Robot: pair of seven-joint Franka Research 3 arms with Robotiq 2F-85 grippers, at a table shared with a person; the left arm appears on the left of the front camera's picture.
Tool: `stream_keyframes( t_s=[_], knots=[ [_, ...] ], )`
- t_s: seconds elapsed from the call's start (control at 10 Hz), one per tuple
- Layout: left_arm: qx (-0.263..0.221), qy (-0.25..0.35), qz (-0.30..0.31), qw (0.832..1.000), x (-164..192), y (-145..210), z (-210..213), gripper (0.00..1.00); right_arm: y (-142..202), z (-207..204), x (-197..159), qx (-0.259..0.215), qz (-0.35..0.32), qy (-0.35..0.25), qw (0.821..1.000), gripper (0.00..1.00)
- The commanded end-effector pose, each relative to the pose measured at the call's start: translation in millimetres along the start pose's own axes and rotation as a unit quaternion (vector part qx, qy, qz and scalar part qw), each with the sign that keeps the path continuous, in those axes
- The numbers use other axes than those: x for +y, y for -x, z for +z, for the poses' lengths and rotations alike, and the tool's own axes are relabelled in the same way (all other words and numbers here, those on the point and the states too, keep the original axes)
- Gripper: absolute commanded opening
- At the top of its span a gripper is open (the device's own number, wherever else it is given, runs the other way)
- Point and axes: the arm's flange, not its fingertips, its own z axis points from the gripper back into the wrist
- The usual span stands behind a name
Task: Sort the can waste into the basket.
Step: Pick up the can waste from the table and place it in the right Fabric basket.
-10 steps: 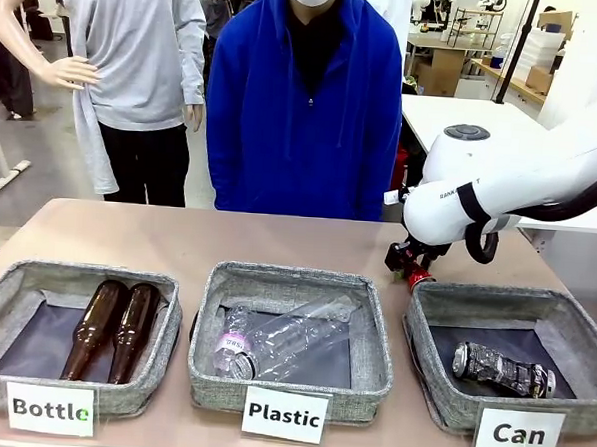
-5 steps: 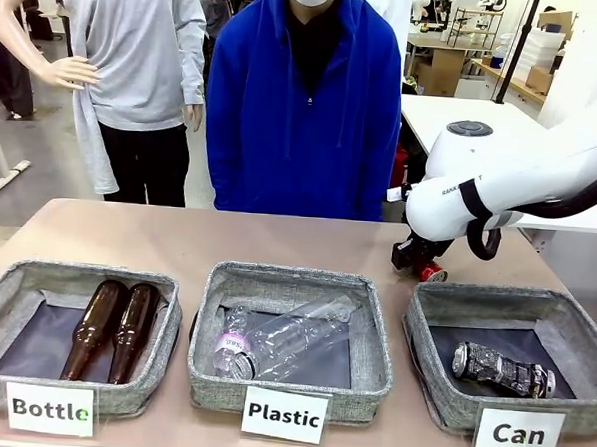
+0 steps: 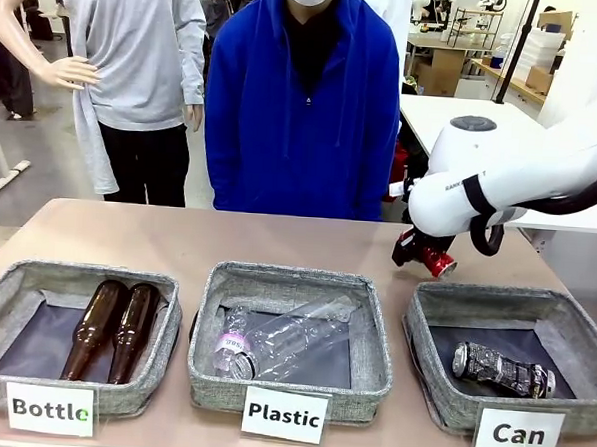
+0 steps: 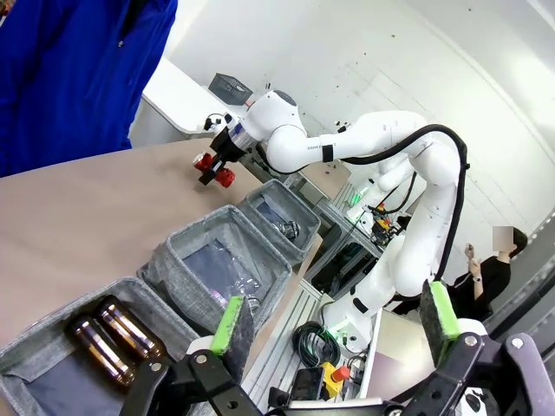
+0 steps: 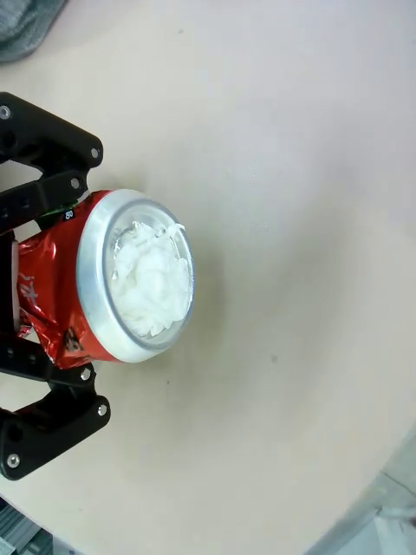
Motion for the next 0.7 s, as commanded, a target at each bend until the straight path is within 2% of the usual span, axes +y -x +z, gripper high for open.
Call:
stream_keyframes(
  t_s=[0.0,0.1,0.2,0.3,0.4,0.5,0.6],
  knots=[
    [-0.007,0.007,-0.001,1.000,-4,-3,-1,1.00,11,59,-14,-0.050,0.014,0.013,0.999,0.00],
    [-0.007,0.007,-0.001,1.000,-4,-3,-1,1.00,21,99,-20,-0.061,0.047,0.004,0.997,0.00],
    [-0.007,0.007,-0.001,1.000,-4,-3,-1,1.00,35,131,-20,-0.042,0.113,-0.019,0.992,0.00],
    [-0.007,0.007,-0.001,1.000,-4,-3,-1,1.00,58,160,-16,-0.010,0.222,-0.054,0.973,0.00],
    [-0.007,0.007,-0.001,1.000,-4,-3,-1,1.00,84,179,-13,0.026,0.328,-0.078,0.941,0.00],
    [-0.007,0.007,-0.001,1.000,-4,-3,-1,1.00,112,190,-10,0.074,0.404,-0.095,0.907,0.00],
    [-0.007,0.007,-0.001,1.000,-4,-3,-1,1.00,126,193,-8,0.076,0.457,-0.118,0.878,0.00]
  ],
)
